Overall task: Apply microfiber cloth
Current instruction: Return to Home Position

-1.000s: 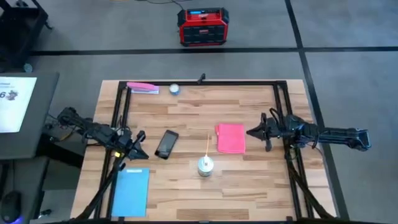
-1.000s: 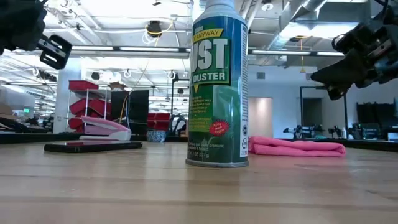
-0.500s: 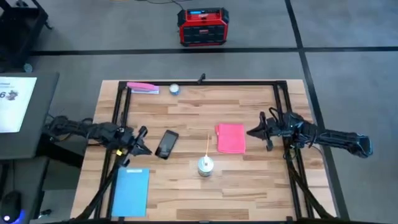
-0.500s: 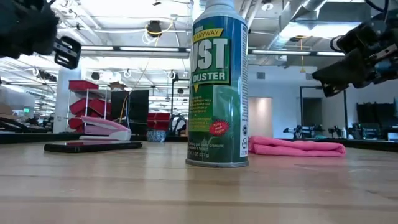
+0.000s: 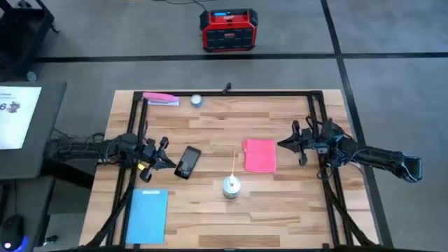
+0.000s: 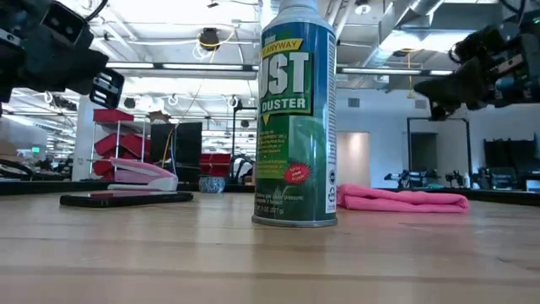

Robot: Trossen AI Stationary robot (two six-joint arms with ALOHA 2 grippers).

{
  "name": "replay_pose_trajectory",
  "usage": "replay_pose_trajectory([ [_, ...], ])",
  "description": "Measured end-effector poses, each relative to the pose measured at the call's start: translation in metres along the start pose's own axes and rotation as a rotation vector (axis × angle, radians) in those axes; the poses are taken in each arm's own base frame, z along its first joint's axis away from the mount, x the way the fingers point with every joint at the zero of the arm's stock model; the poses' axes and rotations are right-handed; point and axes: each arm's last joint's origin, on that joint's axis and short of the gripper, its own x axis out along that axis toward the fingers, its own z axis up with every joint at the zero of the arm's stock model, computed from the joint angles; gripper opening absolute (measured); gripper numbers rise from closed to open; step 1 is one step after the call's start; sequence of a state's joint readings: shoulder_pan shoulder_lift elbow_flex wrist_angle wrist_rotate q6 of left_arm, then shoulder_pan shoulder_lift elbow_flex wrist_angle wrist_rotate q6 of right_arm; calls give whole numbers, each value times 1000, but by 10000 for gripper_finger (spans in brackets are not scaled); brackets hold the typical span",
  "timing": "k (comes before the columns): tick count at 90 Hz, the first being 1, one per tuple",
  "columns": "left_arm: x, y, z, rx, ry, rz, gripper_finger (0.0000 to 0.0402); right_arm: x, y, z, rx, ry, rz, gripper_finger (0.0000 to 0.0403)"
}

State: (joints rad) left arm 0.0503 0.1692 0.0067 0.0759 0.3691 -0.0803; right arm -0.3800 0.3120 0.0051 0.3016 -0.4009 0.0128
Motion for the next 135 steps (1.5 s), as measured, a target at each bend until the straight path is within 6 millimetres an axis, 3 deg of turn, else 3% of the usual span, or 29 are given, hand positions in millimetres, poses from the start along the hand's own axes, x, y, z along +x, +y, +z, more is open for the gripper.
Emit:
replay_pose_trajectory([
  [12, 0, 1, 0, 0, -3, 10, 0, 3, 6, 3, -52, -30, -68, 0],
  [25, 0, 1, 0, 2, 0, 11, 0, 2, 19, 9, -131, -95, -12, 0],
  [50, 0, 1, 0, 5, 4, 13, 0, -15, 33, 18, -213, -224, 41, 0],
  [63, 0, 1, -1, 4, 4, 17, 0, -14, 33, 14, -211, -166, 54, 0],
  [111, -1, 4, 5, 16, -54, 108, 0, -10, 30, -4, 145, 25, 2, 0],
  [135, -1, 7, -2, -6, 11, 208, 0, -9, 30, -5, 190, 40, 1, 0],
])
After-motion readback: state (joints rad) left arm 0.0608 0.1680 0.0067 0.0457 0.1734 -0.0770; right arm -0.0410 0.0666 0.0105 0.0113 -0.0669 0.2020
